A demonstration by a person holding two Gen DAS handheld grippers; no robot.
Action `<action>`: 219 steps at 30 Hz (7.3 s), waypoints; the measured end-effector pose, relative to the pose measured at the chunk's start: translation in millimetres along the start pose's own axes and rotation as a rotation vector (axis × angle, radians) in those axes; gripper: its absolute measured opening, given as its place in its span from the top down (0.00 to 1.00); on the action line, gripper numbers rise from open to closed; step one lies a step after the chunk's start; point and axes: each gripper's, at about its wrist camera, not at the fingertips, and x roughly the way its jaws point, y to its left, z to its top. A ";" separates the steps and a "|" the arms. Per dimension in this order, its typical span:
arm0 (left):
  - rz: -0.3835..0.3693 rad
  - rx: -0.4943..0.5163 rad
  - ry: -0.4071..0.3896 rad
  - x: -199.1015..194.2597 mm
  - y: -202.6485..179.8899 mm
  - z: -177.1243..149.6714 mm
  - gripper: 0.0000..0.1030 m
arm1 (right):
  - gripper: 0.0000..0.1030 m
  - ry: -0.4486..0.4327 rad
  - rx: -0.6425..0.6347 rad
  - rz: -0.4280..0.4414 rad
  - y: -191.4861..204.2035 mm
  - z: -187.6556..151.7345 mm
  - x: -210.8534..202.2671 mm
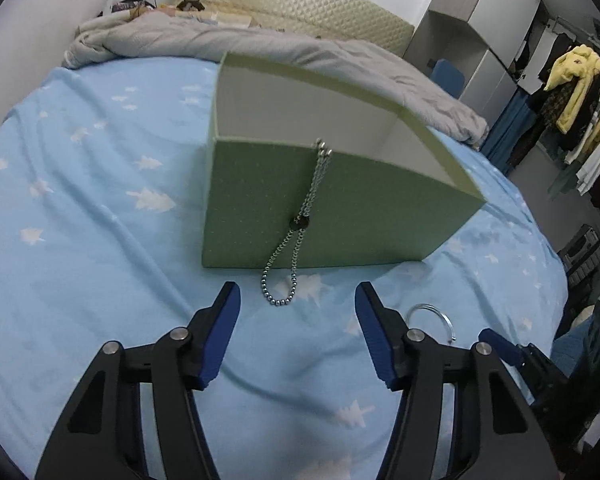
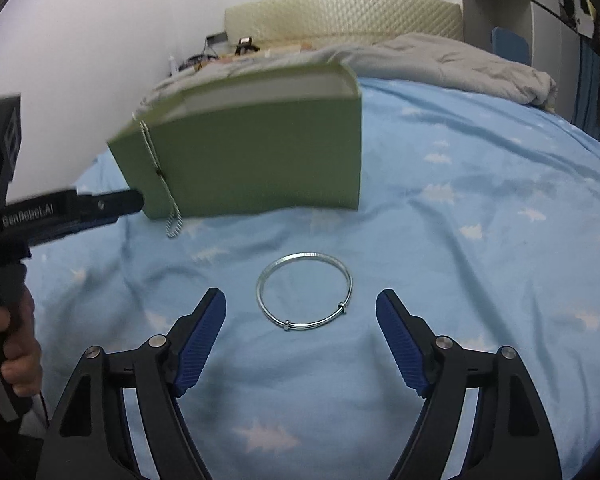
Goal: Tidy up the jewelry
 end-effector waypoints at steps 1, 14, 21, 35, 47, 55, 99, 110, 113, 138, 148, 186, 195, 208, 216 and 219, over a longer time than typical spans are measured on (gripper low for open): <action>0.003 0.004 0.004 4.4 -0.2 0.5 0.42 | 0.25 0.007 -0.005 -0.001 0.6 -0.7 5.0; 0.038 -0.013 0.022 35.4 5.3 5.7 0.52 | 0.29 0.038 -0.033 -0.057 2.9 3.1 32.8; 0.094 -0.013 0.036 49.2 2.7 7.9 0.64 | 0.36 0.040 -0.031 -0.056 2.7 7.3 36.8; 0.045 -0.014 0.038 32.8 1.9 9.2 0.97 | 0.36 0.040 0.001 -0.058 2.8 9.4 24.6; 0.017 0.015 -0.021 -27.3 -13.6 9.7 0.97 | 0.37 -0.029 0.002 -0.055 15.5 14.6 -24.5; 0.009 0.054 -0.041 -56.9 -24.8 14.4 0.98 | 0.36 -0.091 0.027 -0.045 20.5 30.0 -58.3; 0.100 0.067 0.092 19.8 -3.2 127.4 0.97 | 0.36 0.089 -0.021 0.016 21.6 182.9 55.1; 0.127 0.034 0.061 1.5 -4.4 140.9 0.24 | 0.31 0.059 0.006 -0.006 14.2 197.7 32.2; 0.125 0.045 0.047 -14.8 -12.1 149.7 0.24 | 0.31 0.034 0.006 -0.018 11.1 206.3 13.8; 0.195 0.066 -0.073 -146.2 -39.4 141.9 0.22 | 0.14 -0.112 0.015 -0.030 29.8 204.0 -131.9; 0.206 0.049 -0.059 -155.2 -39.2 117.5 0.22 | 0.14 -0.111 0.014 -0.041 31.0 184.8 -144.9; 0.293 0.036 -0.069 -163.1 -30.2 107.7 0.00 | 0.00 -0.167 0.037 -0.110 21.3 162.4 -158.0; 0.284 0.047 -0.068 -162.8 -35.7 105.8 0.00 | 0.00 -0.172 0.030 -0.125 22.0 161.7 -157.8; 0.276 0.063 -0.082 -166.8 -46.9 106.4 0.00 | 0.00 -0.175 0.027 -0.122 21.2 161.3 -160.6; 0.278 0.061 -0.081 -162.9 -50.2 104.2 0.00 | 0.00 -0.174 0.025 -0.132 21.0 160.1 -162.8; 0.277 0.058 -0.082 -164.3 -50.7 103.2 0.00 | 0.00 -0.177 0.020 -0.136 21.5 159.4 -163.5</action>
